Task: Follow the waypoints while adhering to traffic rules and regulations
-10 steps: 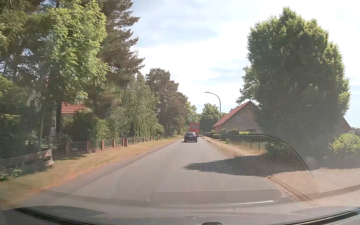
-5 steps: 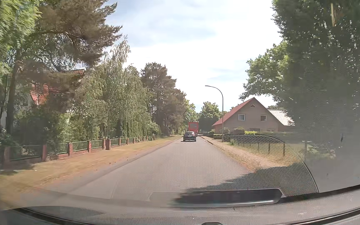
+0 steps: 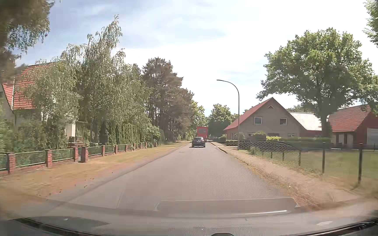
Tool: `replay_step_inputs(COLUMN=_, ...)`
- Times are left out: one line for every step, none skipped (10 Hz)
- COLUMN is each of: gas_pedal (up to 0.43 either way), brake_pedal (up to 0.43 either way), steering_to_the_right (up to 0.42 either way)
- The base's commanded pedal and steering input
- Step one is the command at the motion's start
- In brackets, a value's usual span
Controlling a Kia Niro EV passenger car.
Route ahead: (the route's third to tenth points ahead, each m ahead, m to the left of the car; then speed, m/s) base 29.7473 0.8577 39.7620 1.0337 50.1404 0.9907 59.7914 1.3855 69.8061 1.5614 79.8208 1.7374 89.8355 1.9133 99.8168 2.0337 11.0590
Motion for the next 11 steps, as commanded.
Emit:
replay_step_inputs(gas_pedal=0.197, brake_pedal=0.000, steering_to_the_right=0.003)
replay_step_inputs(gas_pedal=0.197, brake_pedal=0.000, steering_to_the_right=0.003)
replay_step_inputs(gas_pedal=0.197, brake_pedal=0.000, steering_to_the_right=0.003)
replay_step_inputs(gas_pedal=0.197, brake_pedal=0.000, steering_to_the_right=0.003)
replay_step_inputs(gas_pedal=0.197, brake_pedal=0.000, steering_to_the_right=0.003)
replay_step_inputs(gas_pedal=0.197, brake_pedal=0.000, steering_to_the_right=0.002)
replay_step_inputs(gas_pedal=0.177, brake_pedal=0.000, steering_to_the_right=0.002)
replay_step_inputs(gas_pedal=0.177, brake_pedal=0.000, steering_to_the_right=0.001)
replay_step_inputs(gas_pedal=0.169, brake_pedal=0.000, steering_to_the_right=0.001)
replay_step_inputs(gas_pedal=0.157, brake_pedal=0.000, steering_to_the_right=0.002)
replay_step_inputs(gas_pedal=0.157, brake_pedal=0.000, steering_to_the_right=0.001)
